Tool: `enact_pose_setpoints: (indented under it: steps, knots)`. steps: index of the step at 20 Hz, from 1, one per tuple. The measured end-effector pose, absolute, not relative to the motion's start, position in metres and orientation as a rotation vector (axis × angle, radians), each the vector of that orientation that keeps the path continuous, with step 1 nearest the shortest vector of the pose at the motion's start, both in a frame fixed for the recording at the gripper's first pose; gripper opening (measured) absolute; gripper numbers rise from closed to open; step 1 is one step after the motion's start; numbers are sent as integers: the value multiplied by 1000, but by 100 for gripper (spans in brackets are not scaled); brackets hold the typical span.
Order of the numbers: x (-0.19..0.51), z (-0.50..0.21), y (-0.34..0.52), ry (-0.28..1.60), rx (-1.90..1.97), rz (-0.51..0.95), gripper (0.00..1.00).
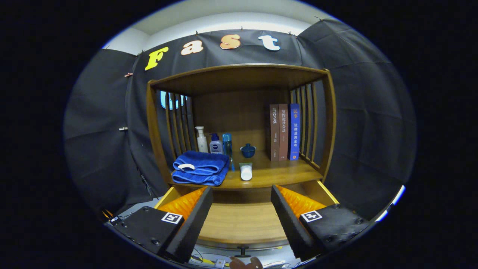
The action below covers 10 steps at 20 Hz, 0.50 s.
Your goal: Pull open the drawer, take out the items inside it, and place them on the countertop above the cabinet.
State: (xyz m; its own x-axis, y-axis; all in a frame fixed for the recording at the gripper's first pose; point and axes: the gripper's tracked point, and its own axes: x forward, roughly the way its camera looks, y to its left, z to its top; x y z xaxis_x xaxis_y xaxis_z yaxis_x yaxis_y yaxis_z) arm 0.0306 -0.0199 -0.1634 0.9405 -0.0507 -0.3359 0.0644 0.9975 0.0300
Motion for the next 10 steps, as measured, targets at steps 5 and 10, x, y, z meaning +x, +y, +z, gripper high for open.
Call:
enact_pose_setpoints:
  steps: [5,10]
  knots:
    - [-21,-202,-24,312,78,-73,99]
    - [-42,-258,-16,390,89,-73,99]
